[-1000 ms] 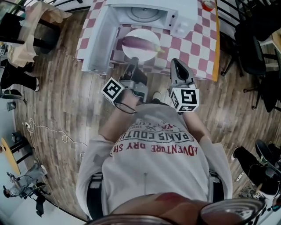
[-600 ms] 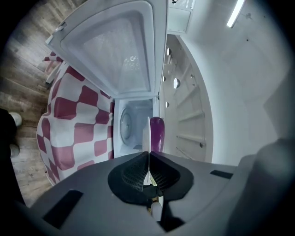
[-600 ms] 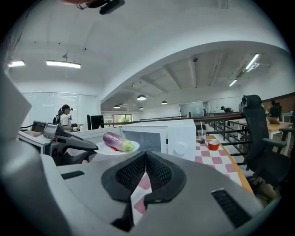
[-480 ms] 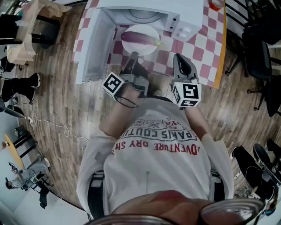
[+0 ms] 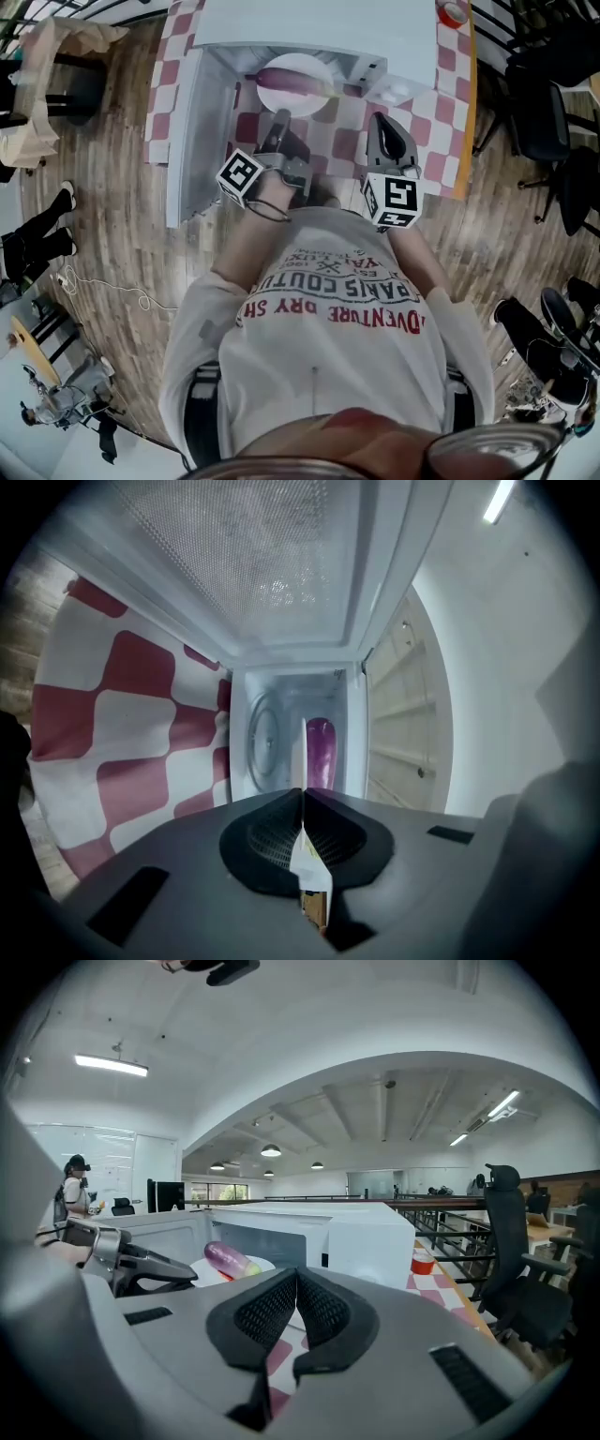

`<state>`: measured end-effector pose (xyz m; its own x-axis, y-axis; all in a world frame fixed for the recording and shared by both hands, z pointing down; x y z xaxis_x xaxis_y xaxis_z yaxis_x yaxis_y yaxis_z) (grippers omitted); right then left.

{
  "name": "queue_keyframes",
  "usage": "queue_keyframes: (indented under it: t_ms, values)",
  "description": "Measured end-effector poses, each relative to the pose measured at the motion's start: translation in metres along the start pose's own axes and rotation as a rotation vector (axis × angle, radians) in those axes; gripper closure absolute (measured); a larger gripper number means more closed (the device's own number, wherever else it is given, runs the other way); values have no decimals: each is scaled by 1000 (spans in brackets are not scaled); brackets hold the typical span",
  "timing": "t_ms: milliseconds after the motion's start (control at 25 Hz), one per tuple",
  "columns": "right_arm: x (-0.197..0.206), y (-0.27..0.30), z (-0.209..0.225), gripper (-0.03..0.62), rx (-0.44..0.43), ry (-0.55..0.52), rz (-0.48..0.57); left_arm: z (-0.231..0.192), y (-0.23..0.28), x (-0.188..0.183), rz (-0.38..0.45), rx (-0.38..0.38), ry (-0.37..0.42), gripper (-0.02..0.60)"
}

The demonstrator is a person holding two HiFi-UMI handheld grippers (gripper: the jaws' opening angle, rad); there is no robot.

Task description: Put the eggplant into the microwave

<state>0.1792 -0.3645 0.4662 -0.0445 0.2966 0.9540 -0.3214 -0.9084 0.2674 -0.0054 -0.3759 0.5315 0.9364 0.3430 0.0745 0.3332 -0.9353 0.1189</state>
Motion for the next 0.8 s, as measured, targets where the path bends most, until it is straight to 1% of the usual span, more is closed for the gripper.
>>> queue_keyframes:
  t_ms: [80,160,280,480,680,800]
  values:
    - [3,12,-2,569,13,0,-7,-17,8,-9,-1,-32,7,552]
    - [5,26,-3,569,14,-1,-17,-29,22,-17,-1,-46,11,552]
    - [9,43,-4,569,16,6,-38,-40,40,-26,-4,-55,27,552]
    - [17,68,-11,569,16,15,-64,-49,66,-42,6,-47,50,552]
    - [25,80,-17,569,14,23,-91,-65,82,-48,14,-73,26,552]
    - [32,84,-20,569,12,6,-105,-75,86,-50,12,-95,18,552]
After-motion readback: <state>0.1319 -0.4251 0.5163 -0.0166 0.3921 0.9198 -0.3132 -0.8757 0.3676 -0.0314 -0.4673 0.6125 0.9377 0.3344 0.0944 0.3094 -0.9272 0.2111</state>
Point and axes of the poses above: the fingertips, and each gripper's own axes: y forward along the fingers, z to its right, x out of its underside, the point moved 1 cm from there along -y, backward along the fingers, and after that the axes turned 8 degrees about y, right-handed, at the moved point
